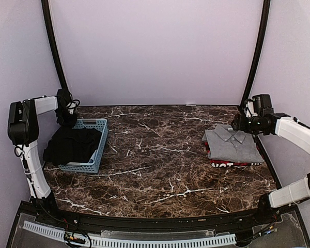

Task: Fold and stack the long sleeve shirts
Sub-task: Move the bin to the corner of the board.

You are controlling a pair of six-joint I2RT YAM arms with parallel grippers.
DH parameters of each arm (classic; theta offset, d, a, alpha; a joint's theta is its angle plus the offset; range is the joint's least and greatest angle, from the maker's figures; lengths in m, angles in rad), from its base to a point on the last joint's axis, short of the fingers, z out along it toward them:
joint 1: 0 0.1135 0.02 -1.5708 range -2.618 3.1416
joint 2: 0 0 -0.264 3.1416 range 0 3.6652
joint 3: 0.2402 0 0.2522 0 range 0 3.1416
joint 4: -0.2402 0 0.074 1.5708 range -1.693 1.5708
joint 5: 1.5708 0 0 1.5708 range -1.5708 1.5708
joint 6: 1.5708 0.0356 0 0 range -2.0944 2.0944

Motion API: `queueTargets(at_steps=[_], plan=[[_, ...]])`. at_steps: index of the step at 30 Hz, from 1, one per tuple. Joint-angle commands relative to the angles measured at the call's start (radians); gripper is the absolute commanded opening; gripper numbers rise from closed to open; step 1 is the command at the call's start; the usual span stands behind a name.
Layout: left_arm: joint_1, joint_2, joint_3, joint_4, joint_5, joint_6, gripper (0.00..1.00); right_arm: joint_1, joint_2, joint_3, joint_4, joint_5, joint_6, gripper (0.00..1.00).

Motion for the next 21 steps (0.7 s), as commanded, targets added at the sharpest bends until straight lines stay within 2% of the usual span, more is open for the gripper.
queueTargets(at_steps=[1, 2, 5, 8, 9, 10, 12, 18, 21], plan=[[0.022, 0.059, 0.081, 0.008, -0.100, 0.080, 0.22, 0.013, -0.016, 0.006, 0.028, -0.012, -0.005, 0.76], [0.024, 0.067, 0.099, 0.004, -0.131, 0.079, 0.25, 0.015, -0.014, 0.010, 0.023, -0.012, -0.004, 0.77], [0.026, 0.074, 0.180, -0.012, -0.160, 0.049, 0.45, 0.024, -0.019, 0.012, 0.013, -0.012, -0.001, 0.78], [0.025, 0.058, 0.255, -0.094, -0.149, -0.017, 0.55, 0.034, -0.028, 0.009, 0.008, -0.010, 0.005, 0.80], [0.025, 0.031, 0.273, -0.112, -0.128, -0.031, 0.65, 0.037, -0.030, 0.007, 0.006, -0.007, 0.007, 0.80], [0.024, 0.011, 0.271, -0.129, -0.091, -0.047, 0.72, 0.040, -0.031, 0.004, 0.006, -0.005, 0.008, 0.80], [0.016, -0.068, 0.223, -0.119, -0.044, -0.098, 0.95, 0.046, -0.031, -0.002, 0.007, -0.005, 0.012, 0.81], [-0.063, -0.368, -0.081, -0.053, 0.026, -0.192, 0.99, 0.082, -0.012, -0.004, 0.019, -0.003, 0.025, 0.82], [-0.089, -0.452, -0.245, -0.078, 0.002, -0.228, 0.95, 0.104, -0.001, 0.001, 0.018, 0.003, 0.027, 0.83]])
